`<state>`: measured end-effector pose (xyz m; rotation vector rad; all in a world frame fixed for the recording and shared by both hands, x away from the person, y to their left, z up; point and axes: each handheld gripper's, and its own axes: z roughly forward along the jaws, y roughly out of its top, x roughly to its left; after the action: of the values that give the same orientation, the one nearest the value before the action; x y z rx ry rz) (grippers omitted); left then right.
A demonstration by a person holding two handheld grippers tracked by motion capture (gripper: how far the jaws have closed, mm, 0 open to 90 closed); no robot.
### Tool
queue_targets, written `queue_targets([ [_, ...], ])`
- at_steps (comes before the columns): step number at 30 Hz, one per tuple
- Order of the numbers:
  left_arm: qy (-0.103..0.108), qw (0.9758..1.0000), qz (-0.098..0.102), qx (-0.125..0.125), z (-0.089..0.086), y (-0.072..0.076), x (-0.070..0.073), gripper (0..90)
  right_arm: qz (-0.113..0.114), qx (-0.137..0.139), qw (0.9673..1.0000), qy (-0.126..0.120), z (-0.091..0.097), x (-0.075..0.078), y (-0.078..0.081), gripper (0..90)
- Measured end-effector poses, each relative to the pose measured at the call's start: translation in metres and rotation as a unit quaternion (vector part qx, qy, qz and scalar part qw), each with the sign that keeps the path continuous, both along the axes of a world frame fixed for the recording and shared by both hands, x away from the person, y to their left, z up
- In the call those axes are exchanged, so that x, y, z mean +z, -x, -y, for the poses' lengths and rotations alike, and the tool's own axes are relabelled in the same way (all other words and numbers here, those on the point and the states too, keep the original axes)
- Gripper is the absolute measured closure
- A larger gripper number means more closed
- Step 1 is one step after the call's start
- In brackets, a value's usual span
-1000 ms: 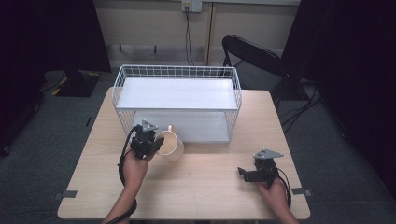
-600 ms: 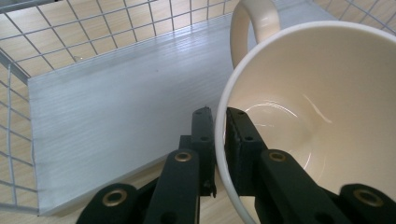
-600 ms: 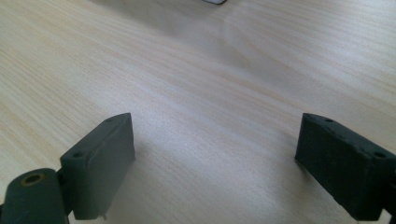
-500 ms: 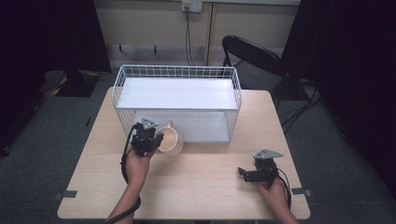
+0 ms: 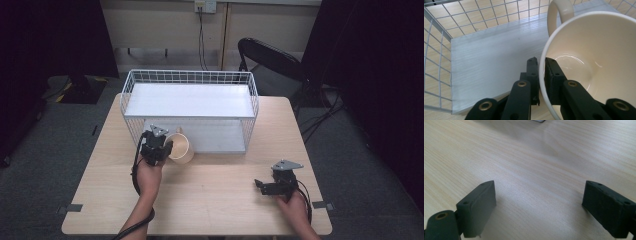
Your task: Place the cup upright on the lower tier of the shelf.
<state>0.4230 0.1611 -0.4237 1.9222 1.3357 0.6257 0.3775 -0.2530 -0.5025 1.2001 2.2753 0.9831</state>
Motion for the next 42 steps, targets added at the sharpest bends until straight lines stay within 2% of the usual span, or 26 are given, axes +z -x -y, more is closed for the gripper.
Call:
queue_targets([
  [4,-0.006,1.0000,0.002,0.006,0.002,-0.002,-0.001,82.8,0.000,0.000,1.0000,0.000,0.000,0.000,0.000,10.7],
  [9,-0.001,0.9998,0.009,0.018,0.003,-0.004,-0.003,82.7,0.000,0.000,1.0000,0.000,0.000,0.000,0.000,10.7],
  [29,-0.007,0.9988,0.009,0.048,0.003,-0.013,-0.010,82.7,0.000,0.000,1.0000,0.000,0.000,0.000,0.000,10.7],
  [42,-0.009,0.9983,0.005,0.057,0.004,-0.019,-0.014,82.6,0.000,0.000,1.0000,0.000,0.000,0.000,0.000,10.7],
])
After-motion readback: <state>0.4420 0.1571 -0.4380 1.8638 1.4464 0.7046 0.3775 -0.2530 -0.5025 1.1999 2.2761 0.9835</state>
